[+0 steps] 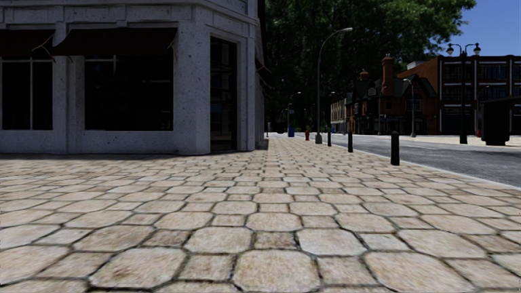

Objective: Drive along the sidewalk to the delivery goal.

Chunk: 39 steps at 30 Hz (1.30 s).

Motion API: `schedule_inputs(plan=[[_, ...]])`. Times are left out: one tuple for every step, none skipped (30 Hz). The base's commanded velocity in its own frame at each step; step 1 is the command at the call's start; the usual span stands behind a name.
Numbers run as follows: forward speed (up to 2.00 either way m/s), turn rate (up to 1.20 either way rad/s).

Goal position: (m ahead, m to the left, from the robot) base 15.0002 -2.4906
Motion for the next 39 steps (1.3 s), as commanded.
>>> schedule_inputs(plan=[[2.00, -1.01], [2.00, -1.02], [2.00, -1.02], [2.00, -0.63], [2.00, -0.10], [2.00, -0.10], [2.00, -0.04], [2.00, -0.02], [2.00, -0.01], [2.00, -0.01], [2.00, -0.01], [2.00, 0.00], [2.00, 0.00], [2.00, 0.00], [2.00, 0.00], [2.00, 0.00], [2.00, 0.00], [2.00, 0.00], [2.00, 0.00], [2.00, 0.00], [2.00, 0.00], [2.00, 0.00], [2.00, 0.00], [2.00, 0.00], [2.00, 0.00], [2.00, 0.00], [2.00, 0.00], [2.00, 0.00], [2.00, 0.00], [2.00, 0.00], [2.00, 0.00], [2.00, 0.00], [2.00, 0.00], [2.00, 0.00], [2.00, 0.00], [2.00, 0.00], [2.00, 0.00], [2.00, 0.00], [2.00, 0.00]])
